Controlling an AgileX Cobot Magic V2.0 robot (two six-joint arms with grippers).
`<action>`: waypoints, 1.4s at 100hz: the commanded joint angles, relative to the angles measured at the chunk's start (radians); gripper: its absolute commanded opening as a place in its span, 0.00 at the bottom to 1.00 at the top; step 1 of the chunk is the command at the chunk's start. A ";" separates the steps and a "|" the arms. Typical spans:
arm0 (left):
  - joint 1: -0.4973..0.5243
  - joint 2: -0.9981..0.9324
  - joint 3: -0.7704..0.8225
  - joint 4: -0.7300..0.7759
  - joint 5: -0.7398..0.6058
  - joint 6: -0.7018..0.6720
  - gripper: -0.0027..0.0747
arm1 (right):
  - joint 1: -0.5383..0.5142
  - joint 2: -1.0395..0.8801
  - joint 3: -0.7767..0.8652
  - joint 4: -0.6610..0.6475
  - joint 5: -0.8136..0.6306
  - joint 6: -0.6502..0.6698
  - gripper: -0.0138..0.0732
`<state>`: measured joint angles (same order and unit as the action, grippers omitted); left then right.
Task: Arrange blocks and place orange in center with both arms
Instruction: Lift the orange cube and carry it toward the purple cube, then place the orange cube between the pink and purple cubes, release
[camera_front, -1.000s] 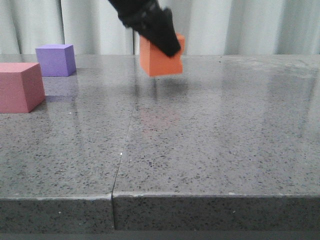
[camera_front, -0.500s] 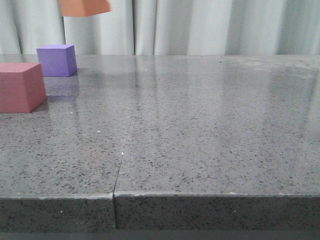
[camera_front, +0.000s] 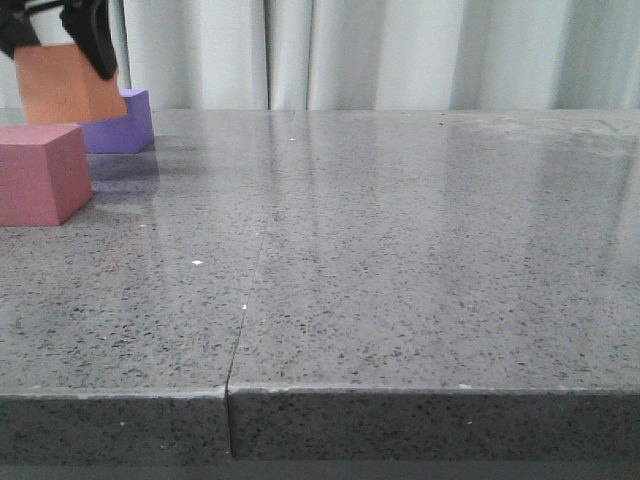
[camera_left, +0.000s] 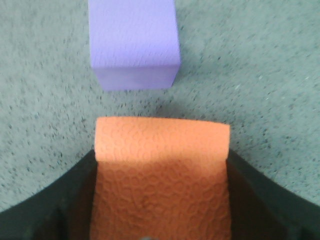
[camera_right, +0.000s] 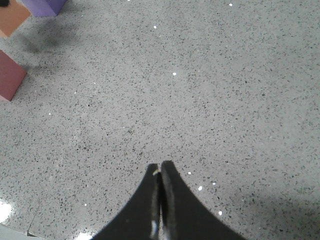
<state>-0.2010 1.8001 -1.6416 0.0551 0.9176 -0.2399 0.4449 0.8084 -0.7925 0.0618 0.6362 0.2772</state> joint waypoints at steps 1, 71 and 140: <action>0.001 -0.054 0.014 0.007 -0.084 -0.036 0.29 | -0.004 -0.006 -0.027 -0.005 -0.061 -0.008 0.09; 0.001 0.014 0.088 0.082 -0.230 -0.134 0.17 | -0.004 -0.006 -0.027 -0.005 -0.061 -0.008 0.09; 0.001 0.008 0.088 0.083 -0.223 -0.134 0.71 | -0.004 -0.005 -0.027 -0.005 -0.061 -0.008 0.09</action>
<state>-0.1992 1.8606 -1.5297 0.1361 0.7306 -0.3621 0.4449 0.8084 -0.7925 0.0618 0.6362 0.2772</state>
